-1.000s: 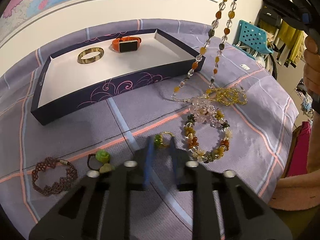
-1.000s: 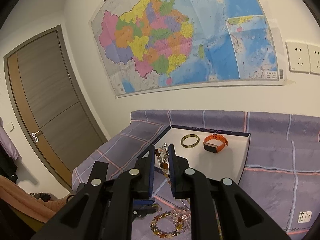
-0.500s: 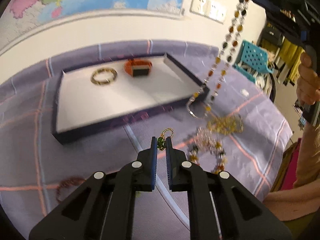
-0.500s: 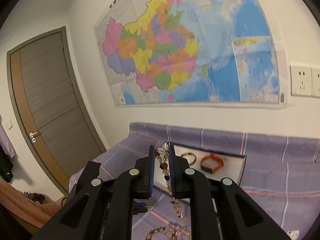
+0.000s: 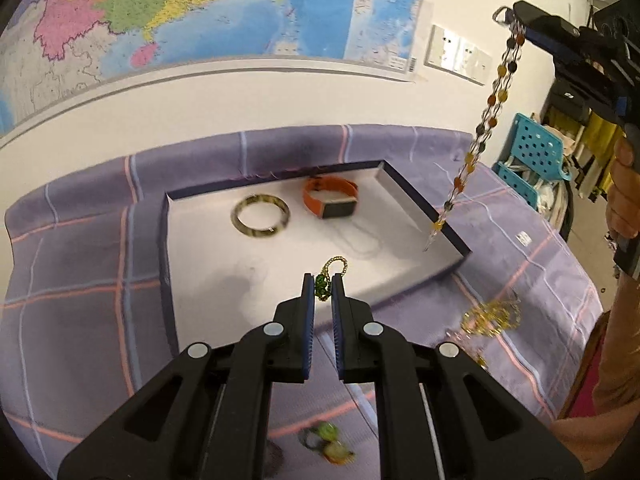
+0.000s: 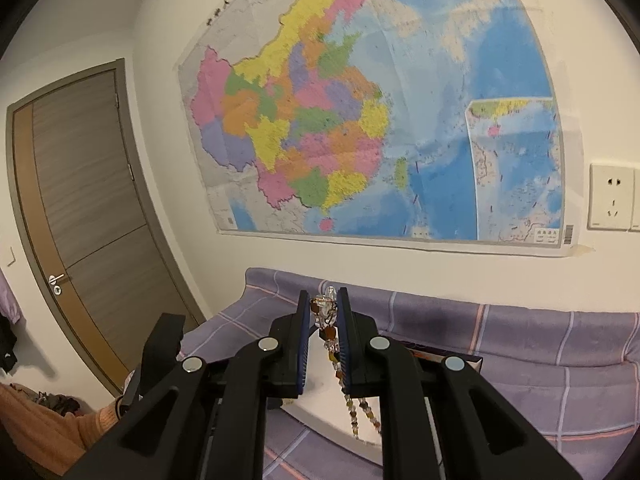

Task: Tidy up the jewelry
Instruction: 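Carry the necklace and green ring over the box tray and open both grippers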

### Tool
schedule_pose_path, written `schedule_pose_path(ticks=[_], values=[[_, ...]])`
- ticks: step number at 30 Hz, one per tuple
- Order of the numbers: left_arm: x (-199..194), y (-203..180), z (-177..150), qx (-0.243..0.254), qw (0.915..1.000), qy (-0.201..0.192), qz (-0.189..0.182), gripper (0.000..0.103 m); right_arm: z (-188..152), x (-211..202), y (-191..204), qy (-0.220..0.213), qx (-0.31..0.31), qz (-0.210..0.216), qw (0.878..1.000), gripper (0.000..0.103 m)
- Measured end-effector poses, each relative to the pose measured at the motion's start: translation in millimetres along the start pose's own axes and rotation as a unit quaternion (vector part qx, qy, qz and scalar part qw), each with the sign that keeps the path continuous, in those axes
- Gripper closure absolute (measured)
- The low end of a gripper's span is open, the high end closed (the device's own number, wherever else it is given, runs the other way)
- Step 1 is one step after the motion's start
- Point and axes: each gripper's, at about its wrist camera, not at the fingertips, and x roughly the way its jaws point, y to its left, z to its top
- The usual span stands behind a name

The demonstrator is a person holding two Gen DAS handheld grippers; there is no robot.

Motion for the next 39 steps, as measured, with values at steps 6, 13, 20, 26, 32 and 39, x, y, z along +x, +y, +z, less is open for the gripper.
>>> schedule_pose_path(ticks=[6,13,20,26,32,39], values=[[19,11,14,-0.002,0.9999,0.01,0.014,0.094,3,29,-14,0.016,0.016,-0.004,1.0,0.091],[48,22,22,-0.006,0.9992,0.034,0.021,0.094,1,65,-28,0.042,0.031,-0.005,0.999,0.091],[64,31,23,-0.017,0.9984,0.048,0.024,0.094,-1,83,-35,0.053,0.038,0.003,0.998,0.091],[75,38,23,-0.023,0.9975,0.062,0.027,0.094,-12,92,-46,0.07,0.039,-0.009,0.997,0.091],[86,41,20,-0.027,0.9962,0.078,0.028,0.094,-29,101,-65,0.098,0.048,-0.03,0.994,0.091],[98,45,21,-0.03,0.9949,0.092,0.031,0.094,-50,116,-74,0.128,0.047,-0.035,0.99,0.091]])
